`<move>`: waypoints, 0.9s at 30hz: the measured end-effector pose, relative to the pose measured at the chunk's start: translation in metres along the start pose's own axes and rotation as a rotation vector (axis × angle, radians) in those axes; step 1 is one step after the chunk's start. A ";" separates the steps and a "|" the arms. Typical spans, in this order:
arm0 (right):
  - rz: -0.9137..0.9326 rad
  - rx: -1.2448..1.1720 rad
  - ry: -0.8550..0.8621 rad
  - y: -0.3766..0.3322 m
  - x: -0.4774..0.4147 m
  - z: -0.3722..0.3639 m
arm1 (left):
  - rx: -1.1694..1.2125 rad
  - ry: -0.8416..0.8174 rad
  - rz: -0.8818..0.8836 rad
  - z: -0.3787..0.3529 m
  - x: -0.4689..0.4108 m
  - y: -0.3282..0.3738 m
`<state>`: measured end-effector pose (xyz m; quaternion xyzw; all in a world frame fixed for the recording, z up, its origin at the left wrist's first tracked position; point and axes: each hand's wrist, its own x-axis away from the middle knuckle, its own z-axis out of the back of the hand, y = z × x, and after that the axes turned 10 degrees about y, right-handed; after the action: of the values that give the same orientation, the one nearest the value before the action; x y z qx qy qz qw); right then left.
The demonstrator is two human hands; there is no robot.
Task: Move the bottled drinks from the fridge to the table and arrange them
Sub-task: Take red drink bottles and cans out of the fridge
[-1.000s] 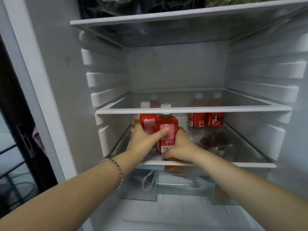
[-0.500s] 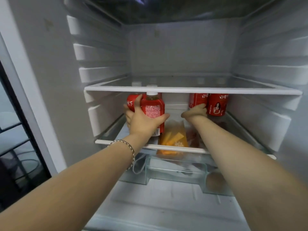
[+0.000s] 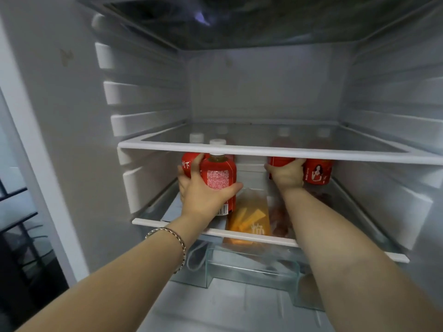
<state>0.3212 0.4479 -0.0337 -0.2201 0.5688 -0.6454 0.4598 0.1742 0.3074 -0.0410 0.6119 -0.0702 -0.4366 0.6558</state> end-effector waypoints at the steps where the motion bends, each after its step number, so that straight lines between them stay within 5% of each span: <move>1: 0.029 0.013 -0.003 0.000 -0.001 0.002 | 0.011 -0.005 0.002 0.000 0.000 0.000; 5: 0.135 0.013 -0.103 0.001 0.013 0.010 | 0.053 -0.059 0.005 0.006 -0.001 -0.001; 14: 0.155 -0.140 -0.939 -0.023 0.073 0.055 | 0.170 -0.275 0.003 0.038 -0.021 -0.002; 21: 0.125 -0.194 -0.865 -0.023 0.088 0.041 | 0.426 -0.504 0.021 0.051 -0.021 -0.010; 27: 0.097 -0.217 -0.884 -0.023 0.094 0.044 | 0.403 -0.608 0.114 0.059 -0.016 -0.009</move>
<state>0.3041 0.3435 -0.0233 -0.4945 0.3919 -0.4040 0.6623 0.1226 0.2752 -0.0277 0.5659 -0.3806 -0.5386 0.4947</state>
